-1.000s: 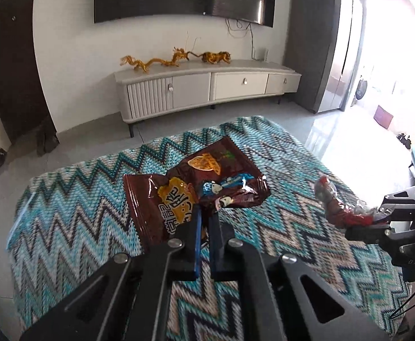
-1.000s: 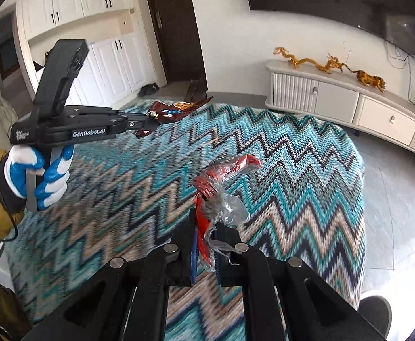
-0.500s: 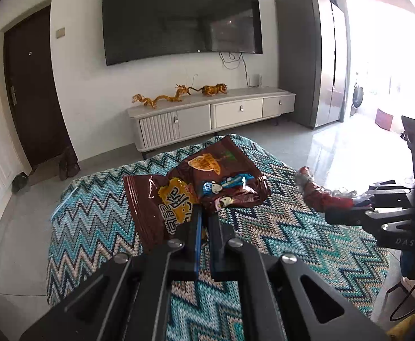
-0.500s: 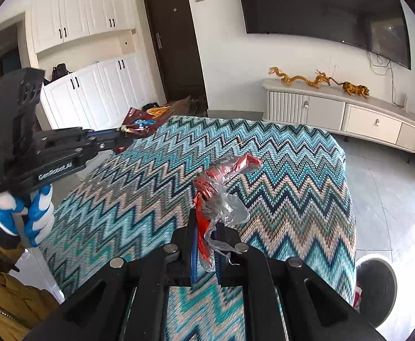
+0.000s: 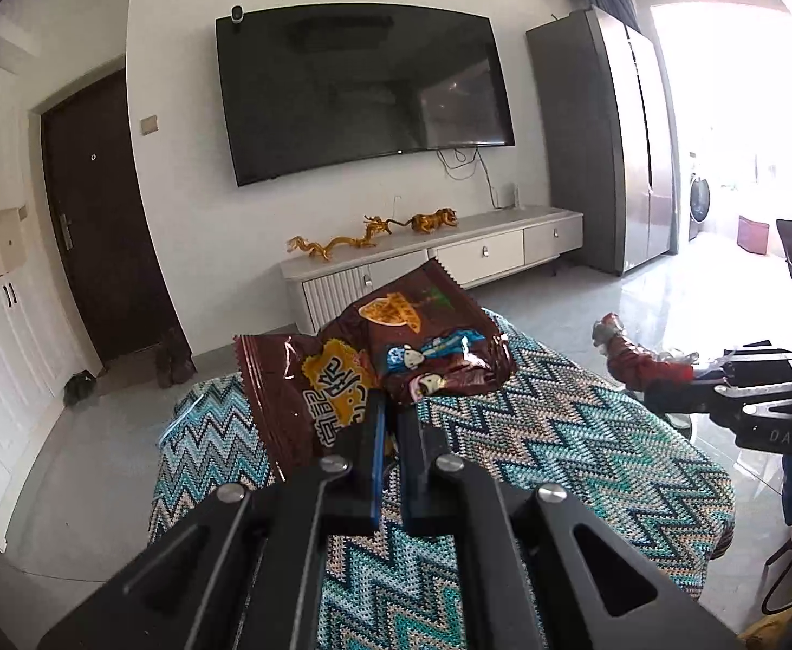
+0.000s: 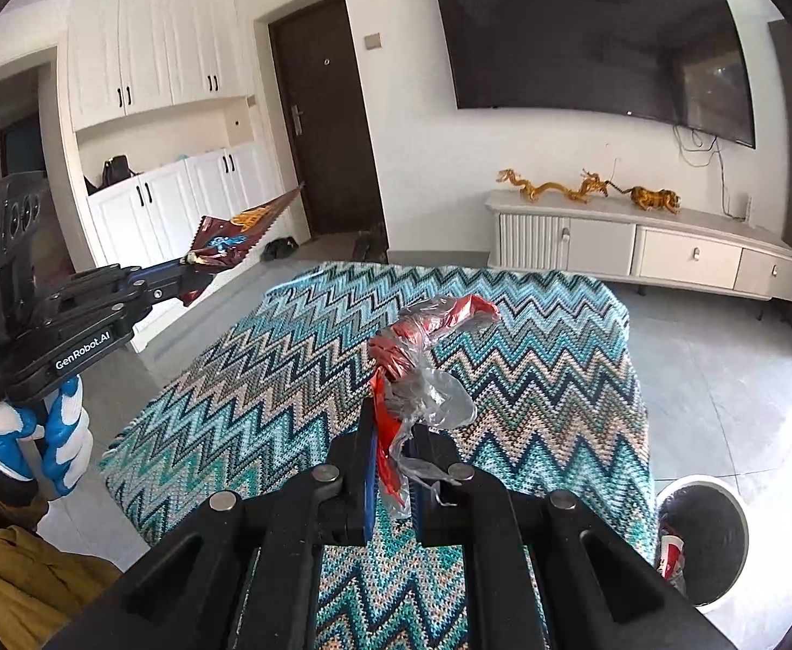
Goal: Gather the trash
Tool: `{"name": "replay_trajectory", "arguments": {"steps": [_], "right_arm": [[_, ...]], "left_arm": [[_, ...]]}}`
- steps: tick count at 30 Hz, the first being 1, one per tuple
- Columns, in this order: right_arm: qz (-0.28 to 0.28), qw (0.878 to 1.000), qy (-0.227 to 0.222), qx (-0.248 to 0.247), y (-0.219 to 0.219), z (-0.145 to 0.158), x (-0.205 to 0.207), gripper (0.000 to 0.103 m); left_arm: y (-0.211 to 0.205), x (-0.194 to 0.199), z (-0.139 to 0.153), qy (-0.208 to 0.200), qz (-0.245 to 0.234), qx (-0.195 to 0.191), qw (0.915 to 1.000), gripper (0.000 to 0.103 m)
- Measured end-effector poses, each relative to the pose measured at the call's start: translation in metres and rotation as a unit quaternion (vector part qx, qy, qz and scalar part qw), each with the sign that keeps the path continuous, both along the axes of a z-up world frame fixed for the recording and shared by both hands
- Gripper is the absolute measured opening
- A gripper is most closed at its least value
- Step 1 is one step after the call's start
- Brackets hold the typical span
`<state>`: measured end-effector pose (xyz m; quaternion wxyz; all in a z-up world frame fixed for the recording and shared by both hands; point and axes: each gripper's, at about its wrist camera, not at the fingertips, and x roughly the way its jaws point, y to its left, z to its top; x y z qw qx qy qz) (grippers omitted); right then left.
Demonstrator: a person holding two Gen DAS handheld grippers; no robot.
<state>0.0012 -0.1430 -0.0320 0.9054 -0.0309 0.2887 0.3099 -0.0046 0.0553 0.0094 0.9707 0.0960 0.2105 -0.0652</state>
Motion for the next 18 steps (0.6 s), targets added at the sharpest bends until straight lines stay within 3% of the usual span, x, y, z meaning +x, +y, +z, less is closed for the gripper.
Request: {"name": "replay_trajectory", "arguments": {"steps": [8,18], "right_arm": [[-0.04,0.999,-0.009,0.031,-0.045,0.001,-0.004,0.009],[-0.158,0.985,0.009,0.067,-0.161,-0.027,0.009,0.009]], "left_arm": [[-0.044,0.019,0.014,0.018,-0.048,0.002,0.9987,0.004],[-0.15,0.079,0.0,0.085,-0.137,0.007,0.9869,0.004]]}}
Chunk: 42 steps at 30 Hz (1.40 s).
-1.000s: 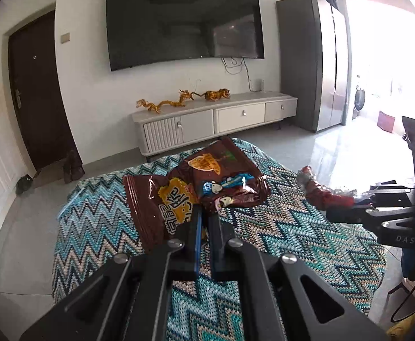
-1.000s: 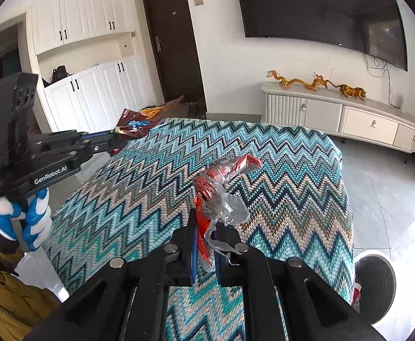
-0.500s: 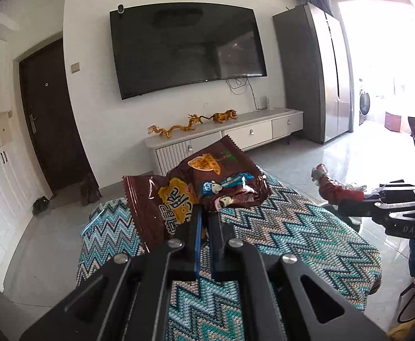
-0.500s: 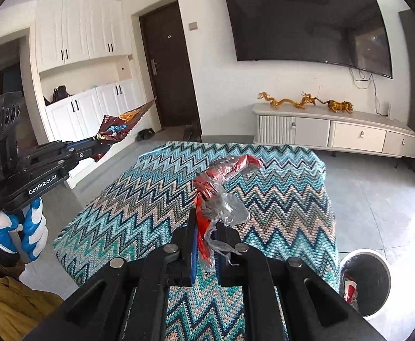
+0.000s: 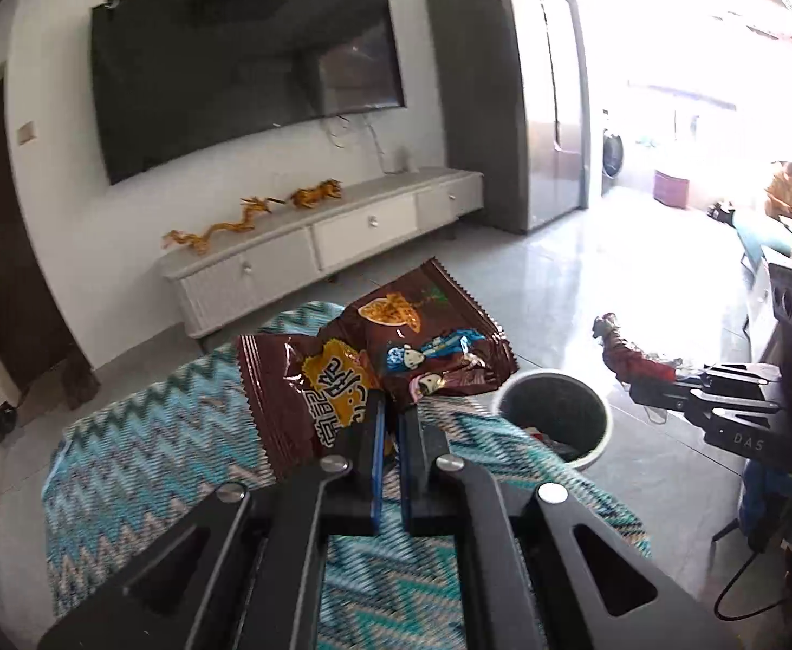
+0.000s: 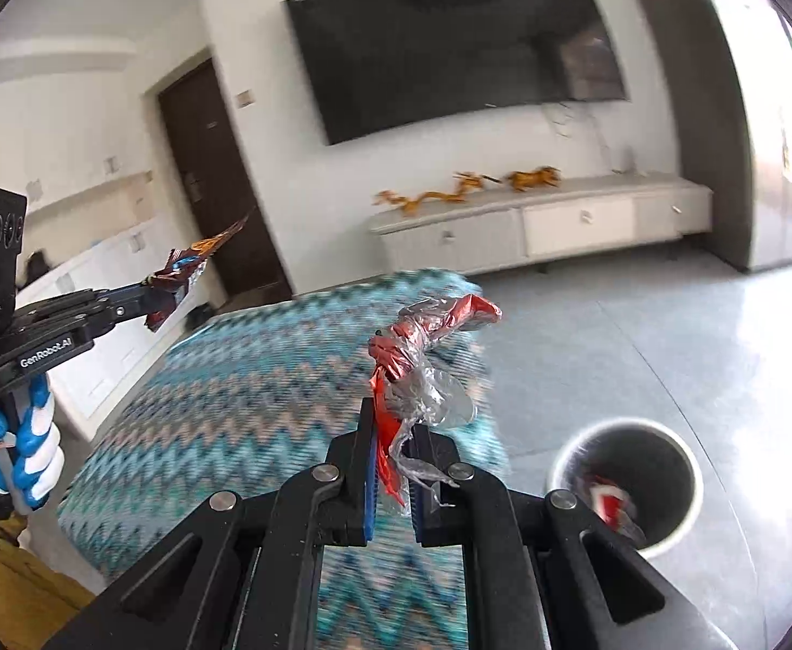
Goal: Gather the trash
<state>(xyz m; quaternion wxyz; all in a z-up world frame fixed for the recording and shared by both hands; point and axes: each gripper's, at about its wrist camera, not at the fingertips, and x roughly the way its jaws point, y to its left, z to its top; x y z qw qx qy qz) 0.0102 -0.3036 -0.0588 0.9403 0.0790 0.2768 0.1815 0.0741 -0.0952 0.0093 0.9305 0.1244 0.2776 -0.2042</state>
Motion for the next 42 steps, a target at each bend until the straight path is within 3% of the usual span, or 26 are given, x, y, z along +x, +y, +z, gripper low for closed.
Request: {"name": "replay_trajectory", "arguments": {"steps": [5,10,18,24,26,30,34,39,42], "right_arm": [[-0.047,0.998,0.026,0.03,-0.05,-0.028,0.012,0.009],[-0.092,0.99,0.076,0.069,-0.103,-0.071,0.045,0.009],[-0.138,0.974,0.161,0.083,-0.165,-0.145,0.113,0.01],[-0.158,0.958,0.224,0.086,-0.19,-0.203,0.159,0.011],[-0.163,0.954,0.237,0.082,-0.193,-0.217,0.168,0.012],[-0.171,0.949,0.253,0.077,-0.196,-0.235,0.177,0.015],[-0.187,0.945,0.261,0.062,-0.194,-0.235,0.177,0.041],[-0.199,0.945,0.255,0.049,-0.193,-0.218,0.168,0.047],[-0.204,0.947,0.246,0.04,-0.189,-0.203,0.158,0.048]], "left_arm": [[-0.069,0.037,-0.025,0.054,-0.051,0.017,0.9971,0.004],[-0.136,0.073,-0.065,0.115,-0.094,0.03,0.9885,0.004],[-0.217,0.146,-0.154,0.255,-0.111,0.016,0.9604,0.004],[-0.254,0.19,-0.208,0.319,-0.096,0.017,0.9427,0.008],[-0.261,0.2,-0.213,0.336,-0.098,0.007,0.9367,0.009],[-0.265,0.212,-0.213,0.337,-0.098,-0.013,0.9362,0.018],[-0.267,0.222,-0.215,0.353,-0.102,-0.042,0.9291,0.037],[-0.258,0.219,-0.202,0.367,-0.124,-0.087,0.9178,0.038],[-0.249,0.213,-0.186,0.358,-0.134,-0.099,0.9186,0.038]]}}
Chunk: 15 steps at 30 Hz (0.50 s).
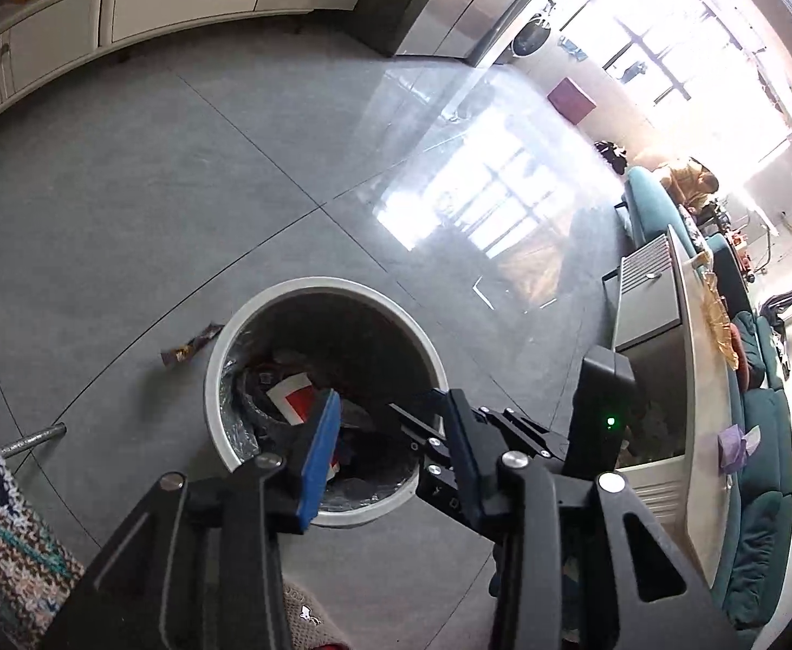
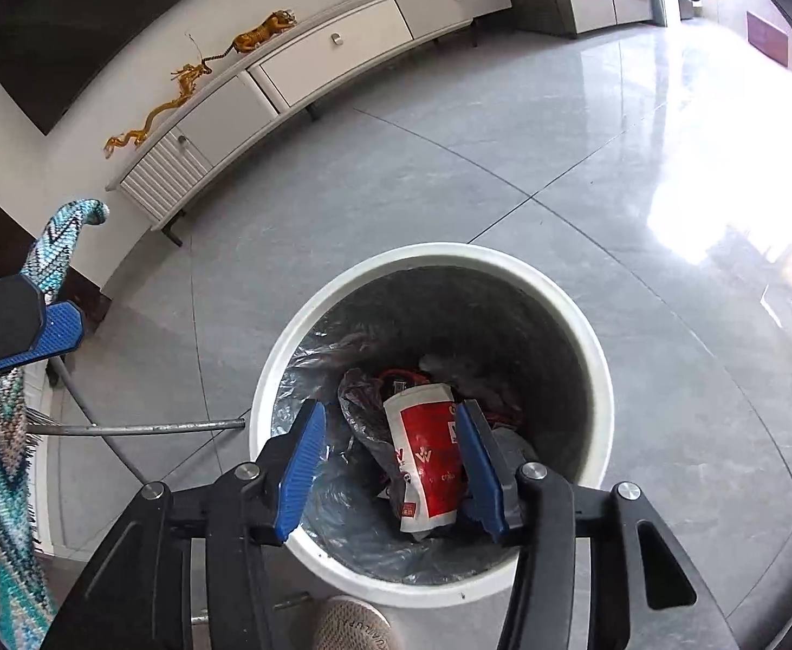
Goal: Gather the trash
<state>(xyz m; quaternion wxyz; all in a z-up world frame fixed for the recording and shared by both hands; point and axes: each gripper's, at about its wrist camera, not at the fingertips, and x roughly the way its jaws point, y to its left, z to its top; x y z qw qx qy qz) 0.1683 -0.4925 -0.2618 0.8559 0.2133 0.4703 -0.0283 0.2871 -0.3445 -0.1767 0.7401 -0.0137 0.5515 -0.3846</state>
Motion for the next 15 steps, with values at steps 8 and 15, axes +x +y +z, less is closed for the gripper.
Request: {"name": "replay_trajectory", "arguments": {"steps": [8,15], "right_arm": [[0.008,0.999,-0.035,-0.01,0.016,0.039,-0.016,0.048],[0.035,0.995,-0.091,-0.03,0.051,0.098,-0.041,0.056]], "left_arm": [[0.054,-0.024,0.065,-0.074,0.015,-0.014,0.9971,0.038],[0.123,-0.057,0.108,-0.148,0.082,-0.014,0.9855,0.044]]}}
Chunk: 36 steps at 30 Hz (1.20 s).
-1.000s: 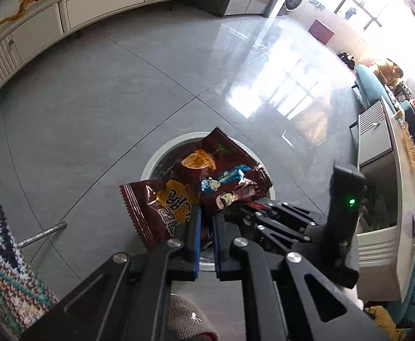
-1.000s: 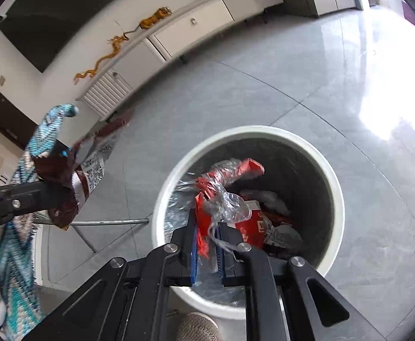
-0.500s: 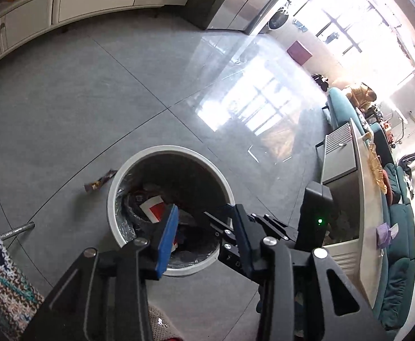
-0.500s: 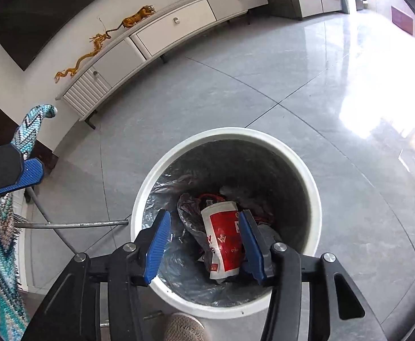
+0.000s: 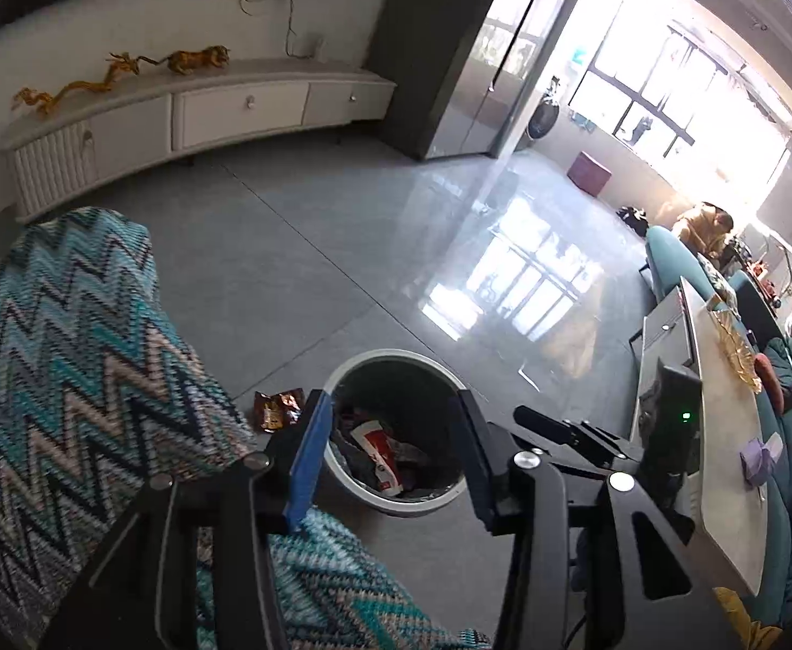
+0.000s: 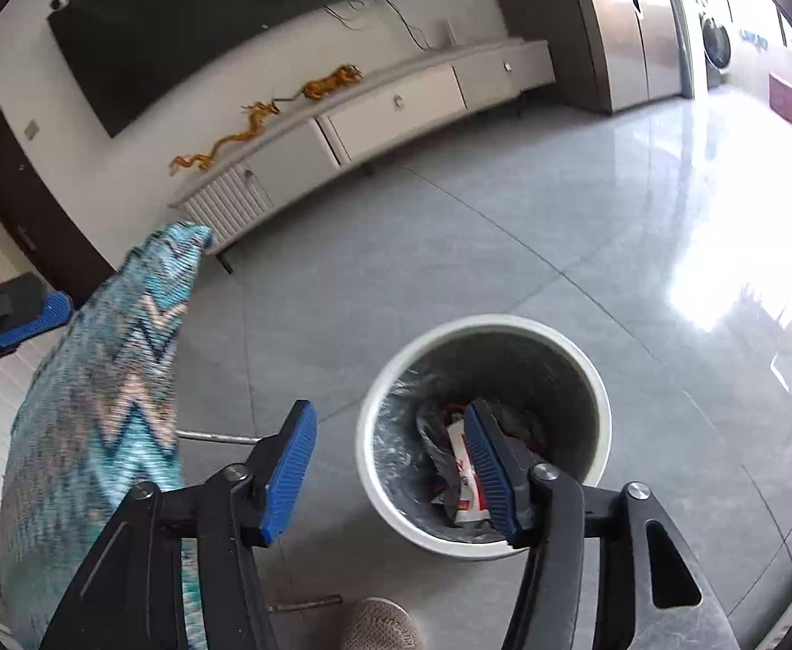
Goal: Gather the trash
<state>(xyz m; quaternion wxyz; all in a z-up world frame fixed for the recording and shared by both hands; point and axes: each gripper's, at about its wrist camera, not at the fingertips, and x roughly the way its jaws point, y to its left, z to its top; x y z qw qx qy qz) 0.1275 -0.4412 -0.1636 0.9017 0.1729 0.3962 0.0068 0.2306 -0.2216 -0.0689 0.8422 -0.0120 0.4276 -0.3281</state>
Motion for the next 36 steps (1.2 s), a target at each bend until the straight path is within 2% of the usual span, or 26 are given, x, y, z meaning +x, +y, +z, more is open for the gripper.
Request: {"name": "replay_trajectory", "arguments": {"steps": [3,8,14,20,25,31,36], "right_arm": [[0.013,1.0,-0.025,-0.013,0.016,0.024,-0.01,0.056],[0.038,0.998,-0.044,-0.025,0.04,0.047,-0.016,0.058],[0.066,0.997,-0.037,-0.029,0.052,0.04,0.008,0.06],[0.097,0.995,-0.001,-0.001,0.045,-0.009,0.076,0.061],[0.1,0.994,0.033,0.037,0.042,-0.072,0.164,0.061],[0.076,0.992,0.076,0.059,0.069,-0.15,0.252,0.061],[0.051,0.989,0.115,0.083,0.088,-0.218,0.299,0.061]], "left_arm": [[0.026,-0.014,0.01,-0.017,0.03,0.0,0.9994,0.044],[0.064,-0.03,0.022,-0.039,0.07,-0.002,0.9968,0.047],[0.098,-0.02,0.014,-0.068,0.127,0.037,0.9889,0.049],[0.119,0.018,-0.027,-0.063,0.184,0.082,0.9775,0.049],[0.131,0.053,-0.063,-0.067,0.218,0.123,0.9657,0.049],[0.143,0.068,-0.086,-0.058,0.241,0.138,0.959,0.049],[0.149,0.067,-0.095,-0.044,0.251,0.127,0.9586,0.049]]}}
